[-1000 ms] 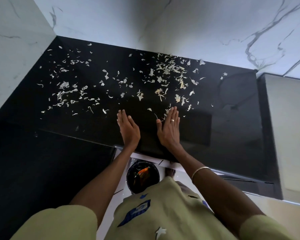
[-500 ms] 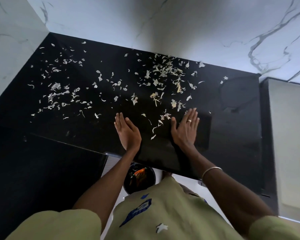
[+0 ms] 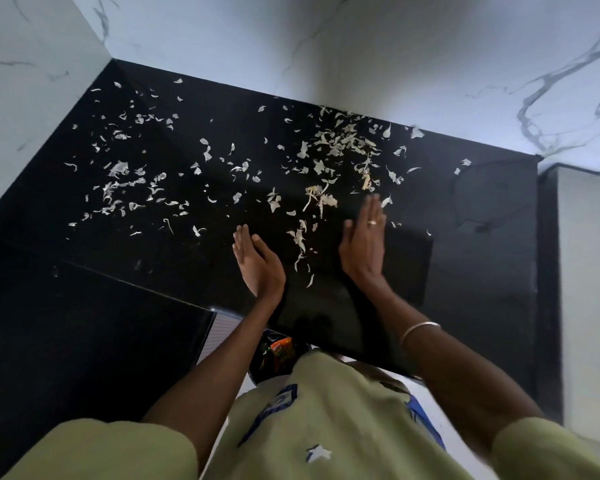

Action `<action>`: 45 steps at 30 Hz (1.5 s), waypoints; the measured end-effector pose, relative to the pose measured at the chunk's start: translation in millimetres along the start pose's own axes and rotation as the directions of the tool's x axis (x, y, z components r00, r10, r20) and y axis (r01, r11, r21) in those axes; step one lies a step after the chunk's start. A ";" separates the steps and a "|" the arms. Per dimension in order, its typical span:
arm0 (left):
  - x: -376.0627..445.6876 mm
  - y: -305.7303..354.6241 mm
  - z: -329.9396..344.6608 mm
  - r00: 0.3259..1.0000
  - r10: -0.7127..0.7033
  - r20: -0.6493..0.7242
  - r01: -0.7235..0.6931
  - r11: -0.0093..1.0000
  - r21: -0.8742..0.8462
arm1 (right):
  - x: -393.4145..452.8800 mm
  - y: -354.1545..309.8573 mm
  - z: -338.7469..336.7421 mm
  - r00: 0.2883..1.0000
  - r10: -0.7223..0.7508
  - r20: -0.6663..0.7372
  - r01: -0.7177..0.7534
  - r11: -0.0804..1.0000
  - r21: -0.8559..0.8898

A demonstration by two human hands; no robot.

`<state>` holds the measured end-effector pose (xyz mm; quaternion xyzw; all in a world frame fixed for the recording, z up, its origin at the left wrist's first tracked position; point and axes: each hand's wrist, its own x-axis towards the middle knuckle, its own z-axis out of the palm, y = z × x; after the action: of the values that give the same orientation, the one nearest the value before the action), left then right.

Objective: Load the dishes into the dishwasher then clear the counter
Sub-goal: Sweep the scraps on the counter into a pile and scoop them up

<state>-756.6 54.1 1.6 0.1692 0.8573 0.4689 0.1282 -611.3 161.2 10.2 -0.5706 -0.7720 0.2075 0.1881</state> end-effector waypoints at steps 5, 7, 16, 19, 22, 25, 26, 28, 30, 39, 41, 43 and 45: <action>5.2 28.7 35.0 0.998 0.000 0.069 0.005 0.998 -0.067 | 30.8 75.5 -38.8 0.944 0.319 -0.084 -0.326 0.942 -0.076; 5.2 32.6 45.1 0.994 0.041 0.103 -0.032 0.996 -0.089 | 33.6 79.7 -39.0 0.936 0.347 -0.061 -0.351 0.931 -0.103; 5.9 30.0 53.0 0.986 0.133 0.105 -0.124 0.989 -0.087 | 18.4 -11.3 17.0 0.985 -0.058 0.165 0.068 0.996 -0.059; 6.4 27.6 54.6 0.982 0.155 0.104 -0.145 0.984 -0.102 | 17.6 -29.0 21.8 0.945 -0.225 0.238 0.205 0.973 0.104; 7.1 25.9 55.9 0.986 0.143 0.080 -0.134 0.984 -0.115 | 42.6 6.7 -1.3 0.977 -0.190 0.101 0.172 0.971 0.166; 6.0 27.3 58.7 0.989 0.125 0.079 -0.117 0.988 -0.105 | 86.5 78.7 -41.5 0.998 0.018 -0.062 -0.013 0.997 0.073; 5.7 27.5 59.1 0.990 0.119 0.075 -0.111 0.988 -0.103 | 102.0 102.8 -55.3 0.989 0.106 -0.103 -0.103 0.994 0.035; 6.2 27.8 59.2 0.992 0.104 0.069 -0.097 0.991 -0.097 | 131.2 144.3 -77.9 0.953 0.258 -0.156 -0.262 0.965 -0.007; 6.5 28.9 59.6 0.993 0.091 0.071 -0.085 0.993 -0.076 | 156.4 168.6 -91.9 0.919 0.362 -0.157 -0.367 0.930 -0.004; 3.8 36.4 58.8 0.992 0.111 0.066 -0.108 0.993 -0.045 | 188.3 83.6 -28.8 0.997 -0.027 0.079 0.036 0.993 -0.110; 3.7 36.6 58.2 0.992 0.108 0.063 -0.106 0.994 -0.037 | 171.1 54.5 -11.5 0.973 -0.146 0.176 0.164 0.982 -0.089; 4.5 36.2 58.3 0.990 0.123 0.062 -0.121 0.992 -0.039 | 156.4 39.0 -5.7 0.934 -0.258 0.249 0.272 0.962 -0.026; 4.9 35.1 58.7 0.990 0.127 0.060 -0.125 0.991 -0.042 | 155.1 40.5 -10.2 0.915 -0.314 0.254 0.306 0.949 0.073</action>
<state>-732.8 118.4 0.0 0.2353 0.8313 0.4869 0.1284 -616.5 321.7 5.5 -0.4056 -0.8672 0.2610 0.1236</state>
